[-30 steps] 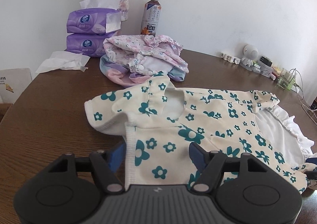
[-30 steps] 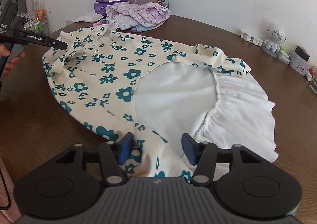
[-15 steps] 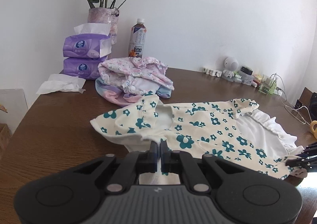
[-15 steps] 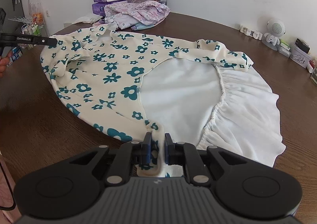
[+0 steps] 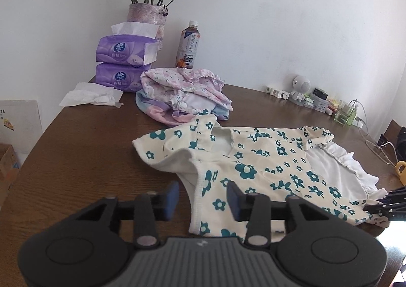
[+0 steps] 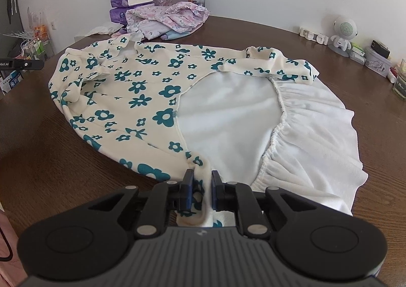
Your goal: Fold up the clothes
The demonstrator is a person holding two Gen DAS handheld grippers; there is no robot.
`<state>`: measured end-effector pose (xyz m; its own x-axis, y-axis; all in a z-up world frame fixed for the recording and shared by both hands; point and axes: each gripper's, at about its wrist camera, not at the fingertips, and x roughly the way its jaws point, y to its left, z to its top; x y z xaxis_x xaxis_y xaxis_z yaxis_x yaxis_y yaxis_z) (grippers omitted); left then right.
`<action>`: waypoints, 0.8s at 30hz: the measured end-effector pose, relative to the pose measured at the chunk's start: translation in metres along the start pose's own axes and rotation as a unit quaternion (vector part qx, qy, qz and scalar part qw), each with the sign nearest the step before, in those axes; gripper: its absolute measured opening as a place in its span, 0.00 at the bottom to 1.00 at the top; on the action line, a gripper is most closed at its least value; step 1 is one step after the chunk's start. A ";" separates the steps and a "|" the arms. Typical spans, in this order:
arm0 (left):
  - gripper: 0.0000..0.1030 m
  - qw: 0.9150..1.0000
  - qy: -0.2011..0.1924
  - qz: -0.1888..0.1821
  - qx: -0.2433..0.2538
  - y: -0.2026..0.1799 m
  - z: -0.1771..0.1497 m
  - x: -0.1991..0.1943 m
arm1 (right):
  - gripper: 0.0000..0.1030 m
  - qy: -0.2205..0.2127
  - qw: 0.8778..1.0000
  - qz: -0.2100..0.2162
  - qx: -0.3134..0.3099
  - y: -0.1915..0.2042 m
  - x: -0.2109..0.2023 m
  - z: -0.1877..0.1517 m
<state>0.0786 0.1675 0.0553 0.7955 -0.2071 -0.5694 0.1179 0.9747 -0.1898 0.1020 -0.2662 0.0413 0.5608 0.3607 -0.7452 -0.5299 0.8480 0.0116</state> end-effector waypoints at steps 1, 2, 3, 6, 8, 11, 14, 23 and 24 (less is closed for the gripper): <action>0.45 1.000 0.005 0.002 0.004 -0.003 0.003 0.009 | 0.13 0.000 1.000 -0.001 0.000 0.000 0.000 0.000; 0.45 1.000 0.011 0.004 0.007 -0.006 0.006 0.019 | 0.13 0.000 1.000 -0.001 0.001 0.001 0.000 -0.001; 0.45 1.000 0.020 0.007 0.004 -0.008 0.009 0.028 | 0.13 0.000 1.000 -0.002 0.002 0.001 0.000 -0.001; 0.08 0.999 0.046 0.005 -0.005 -0.009 0.011 0.053 | 0.13 -0.001 1.000 -0.001 0.006 0.002 0.001 -0.002; 0.01 0.999 0.045 -0.023 -0.019 -0.006 0.009 0.053 | 0.13 -0.002 1.000 -0.001 0.009 0.001 0.001 -0.003; 0.01 0.999 0.015 -0.042 -0.022 0.001 0.007 0.032 | 0.13 -0.004 1.000 -0.001 0.012 0.001 0.001 -0.004; 0.01 0.997 0.000 -0.063 -0.035 0.014 0.003 0.007 | 0.13 -0.007 1.000 -0.004 0.013 0.002 0.001 -0.005; 0.02 0.995 0.016 -0.086 -0.044 0.045 -0.025 -0.031 | 0.13 -0.013 1.000 -0.018 0.017 0.005 0.003 -0.008; 0.03 0.996 0.023 -0.079 -0.045 0.047 -0.028 -0.030 | 0.13 -0.014 1.000 -0.020 0.016 0.005 0.003 -0.008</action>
<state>0.0434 0.2177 0.0411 0.7430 -0.3627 -0.5626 0.1833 0.9186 -0.3500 0.0956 -0.2642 0.0339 0.5986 0.3364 -0.7270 -0.4862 0.8738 0.0040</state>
